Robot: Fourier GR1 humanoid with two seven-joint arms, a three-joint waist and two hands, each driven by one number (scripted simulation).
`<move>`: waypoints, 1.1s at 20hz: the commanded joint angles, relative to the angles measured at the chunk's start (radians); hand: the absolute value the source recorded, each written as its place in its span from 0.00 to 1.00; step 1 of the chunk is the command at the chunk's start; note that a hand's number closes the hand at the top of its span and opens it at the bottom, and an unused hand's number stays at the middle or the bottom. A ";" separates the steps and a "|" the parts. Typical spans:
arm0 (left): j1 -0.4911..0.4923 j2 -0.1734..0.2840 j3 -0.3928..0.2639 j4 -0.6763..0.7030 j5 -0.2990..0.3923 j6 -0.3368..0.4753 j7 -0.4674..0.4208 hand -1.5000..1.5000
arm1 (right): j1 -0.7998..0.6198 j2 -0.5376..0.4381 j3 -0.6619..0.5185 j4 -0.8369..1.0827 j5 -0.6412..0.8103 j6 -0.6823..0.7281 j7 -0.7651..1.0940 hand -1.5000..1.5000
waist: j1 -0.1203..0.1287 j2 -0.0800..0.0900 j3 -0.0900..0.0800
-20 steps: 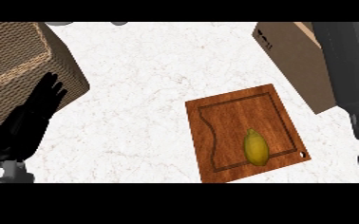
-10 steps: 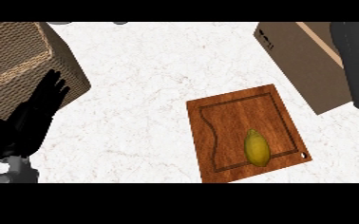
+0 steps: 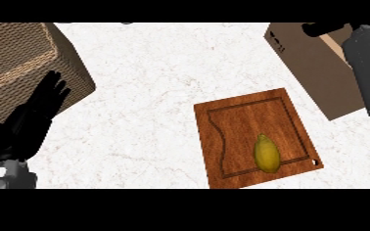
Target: Pick the squash from the cutting board and place it in the cardboard box
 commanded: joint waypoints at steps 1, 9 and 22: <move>-0.011 -0.021 -0.022 -0.013 -0.018 0.023 0.016 0.50 | -0.001 -0.021 -0.054 0.104 -0.037 0.040 0.047 0.00 | 0.004 0.006 0.004; -0.034 -0.009 0.007 0.061 -0.023 0.004 -0.019 0.50 | 0.064 0.012 -0.102 0.084 -0.124 -0.063 -0.196 0.00 | -0.015 -0.001 0.003; 0.016 -0.006 0.014 -0.032 -0.014 0.011 0.024 0.50 | 0.109 -0.069 -0.414 -0.060 -0.487 -0.188 -0.339 0.00 | -0.024 -0.008 0.003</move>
